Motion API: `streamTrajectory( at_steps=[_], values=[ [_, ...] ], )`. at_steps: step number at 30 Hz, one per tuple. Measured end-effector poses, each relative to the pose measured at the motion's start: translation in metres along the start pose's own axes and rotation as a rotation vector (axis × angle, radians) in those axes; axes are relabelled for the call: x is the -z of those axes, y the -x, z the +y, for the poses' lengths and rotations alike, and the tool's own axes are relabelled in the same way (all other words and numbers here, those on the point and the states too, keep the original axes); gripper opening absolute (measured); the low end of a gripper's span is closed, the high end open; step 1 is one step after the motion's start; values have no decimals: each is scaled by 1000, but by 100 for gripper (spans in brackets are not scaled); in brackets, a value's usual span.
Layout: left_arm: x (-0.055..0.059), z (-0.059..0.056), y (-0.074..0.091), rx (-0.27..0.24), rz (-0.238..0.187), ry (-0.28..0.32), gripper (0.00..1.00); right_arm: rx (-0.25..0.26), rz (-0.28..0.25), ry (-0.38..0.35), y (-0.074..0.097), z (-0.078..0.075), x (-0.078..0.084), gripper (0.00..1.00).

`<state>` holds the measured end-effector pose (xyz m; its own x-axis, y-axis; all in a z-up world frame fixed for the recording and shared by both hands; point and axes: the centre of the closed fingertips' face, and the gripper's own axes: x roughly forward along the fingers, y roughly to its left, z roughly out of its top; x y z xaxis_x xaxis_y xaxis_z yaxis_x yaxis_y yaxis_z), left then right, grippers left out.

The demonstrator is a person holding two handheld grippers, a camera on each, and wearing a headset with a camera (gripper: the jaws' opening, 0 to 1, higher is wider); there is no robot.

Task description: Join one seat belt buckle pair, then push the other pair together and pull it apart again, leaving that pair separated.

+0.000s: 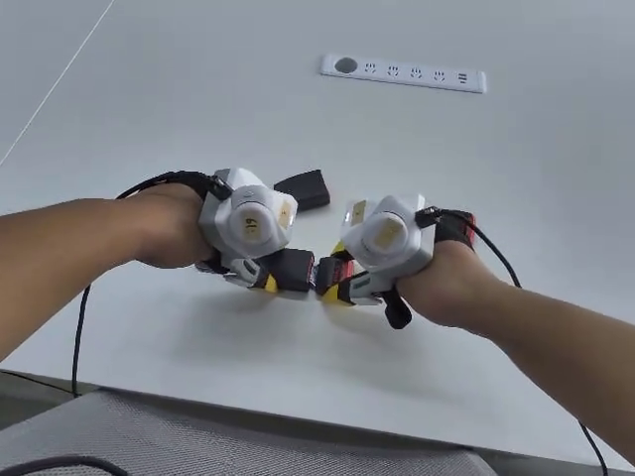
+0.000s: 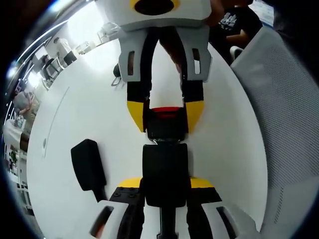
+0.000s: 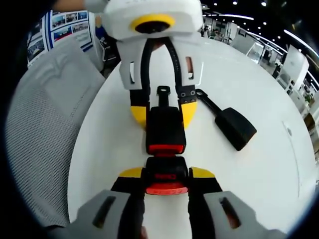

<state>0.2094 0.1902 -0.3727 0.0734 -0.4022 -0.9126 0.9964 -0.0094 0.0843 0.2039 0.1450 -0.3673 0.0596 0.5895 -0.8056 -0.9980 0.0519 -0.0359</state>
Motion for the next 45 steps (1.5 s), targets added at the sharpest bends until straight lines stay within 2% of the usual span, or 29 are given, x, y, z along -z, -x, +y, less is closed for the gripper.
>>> streamTrajectory(
  at_steps=[5, 8, 16, 17, 18, 19, 20, 21, 25, 31, 45],
  values=[
    [4, 2, -1, -3, 5, 15, 33, 13, -14, -18, -2, 0, -5, 31],
    [4, 2, -2, 2, -7, 11, 33, 22, -5, -17, 0, 0, -4, 31],
    [4, 1, -3, -2, -6, 12, 33, 16, 7, -10, -1, 2, -2, 31],
    [4, 0, -2, -6, -11, 7, 33, 12, 17, 6, 0, 3, -1, 31],
    [2, 1, -1, -16, -40, -19, 33, 9, 21, 14, 0, 3, 0, 31],
    [4, 0, 1, -20, -64, 22, 32, 7, 17, 13, 2, 3, 0, 31],
    [5, 0, 2, -18, -65, 11, 32, 5, 17, 18, 1, 2, 0, 31],
    [6, 1, 2, -15, -67, 24, 32, 4, 16, 18, 1, 2, 0, 31],
    [3, 2, 2, -4, -58, 33, 32, 3, 16, 13, 1, 2, 1, 31],
    [3, 3, 3, -11, -73, 53, 32, 6, -3, 5, 2, 2, 2, 32],
    [2, 2, 4, -15, -67, 49, 32, 17, -6, -3, 1, 1, 1, 33]
  ],
)
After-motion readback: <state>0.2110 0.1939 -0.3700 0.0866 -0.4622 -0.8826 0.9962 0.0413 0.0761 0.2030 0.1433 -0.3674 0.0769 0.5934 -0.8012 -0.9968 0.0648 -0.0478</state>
